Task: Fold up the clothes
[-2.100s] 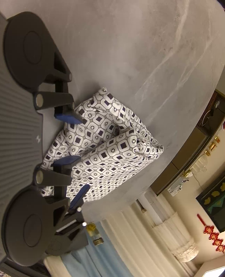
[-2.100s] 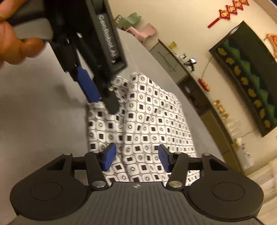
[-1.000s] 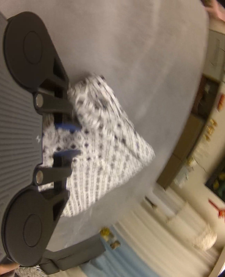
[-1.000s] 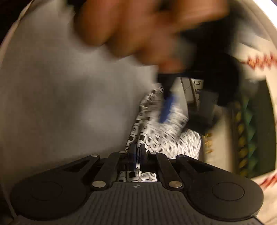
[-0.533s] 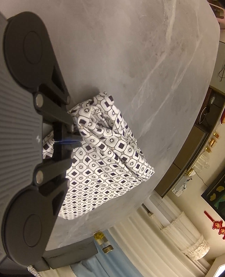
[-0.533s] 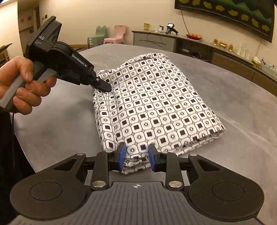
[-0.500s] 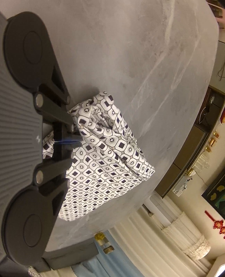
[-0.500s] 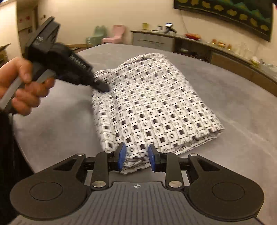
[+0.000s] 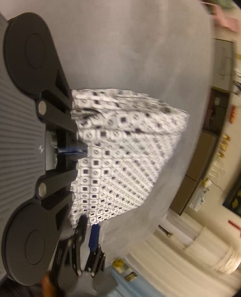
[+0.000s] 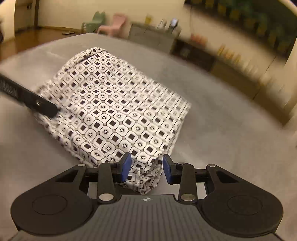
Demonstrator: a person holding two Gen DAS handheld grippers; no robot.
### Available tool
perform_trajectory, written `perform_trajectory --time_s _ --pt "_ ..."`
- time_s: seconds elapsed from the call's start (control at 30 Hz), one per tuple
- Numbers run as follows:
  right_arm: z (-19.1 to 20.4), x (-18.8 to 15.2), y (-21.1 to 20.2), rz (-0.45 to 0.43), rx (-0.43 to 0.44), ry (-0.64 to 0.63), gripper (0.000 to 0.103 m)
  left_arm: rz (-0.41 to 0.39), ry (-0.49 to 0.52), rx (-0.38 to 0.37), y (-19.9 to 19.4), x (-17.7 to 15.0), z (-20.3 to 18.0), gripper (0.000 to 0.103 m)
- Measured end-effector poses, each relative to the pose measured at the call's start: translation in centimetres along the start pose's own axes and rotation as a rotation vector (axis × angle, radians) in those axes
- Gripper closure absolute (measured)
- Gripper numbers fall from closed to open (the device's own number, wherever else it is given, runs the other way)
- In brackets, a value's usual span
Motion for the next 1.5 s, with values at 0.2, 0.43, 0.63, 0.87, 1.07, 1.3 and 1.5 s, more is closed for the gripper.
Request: perform_trajectory --time_s 0.2,0.43,0.63,0.87,1.07,1.3,1.5 --pt "-2.8 3.9 -4.7 -0.189 0.101 0.163 0.063 -0.152 0.112 -0.049 -3.2 8.5 -2.5 0.064" --pt "-4.5 5.8 4.6 -0.114 0.045 0.151 0.063 0.036 0.174 0.112 6.5 9.7 0.4 0.066" --pt "-6.7 1.4 5.9 -0.087 0.086 0.246 0.040 0.066 0.150 0.106 5.9 8.7 2.0 0.057" --pt "-4.4 3.3 0.5 -0.219 0.131 0.195 0.049 0.037 0.256 0.080 2.8 7.1 -1.1 0.060" --pt "-3.8 1.0 4.3 -0.073 0.125 0.228 0.052 -0.013 0.210 0.116 2.8 8.3 -0.2 0.058" --pt "-5.1 7.0 6.5 -0.150 0.091 0.174 0.052 0.000 0.150 0.184 6.4 10.1 0.6 0.057" --pt "-5.1 5.4 9.7 -0.100 0.104 0.127 0.054 0.025 0.112 0.174 6.8 9.2 1.9 0.055"
Point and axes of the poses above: each gripper's, at about its wrist camera, not at the fingertips, and y roughly the way its jaws point, z to its left, x to its top, the point moved 10 cm from there along y, roughly the way its jaws point, and after that the axes turned 5 degrees about -y, right-handed, at the moved point
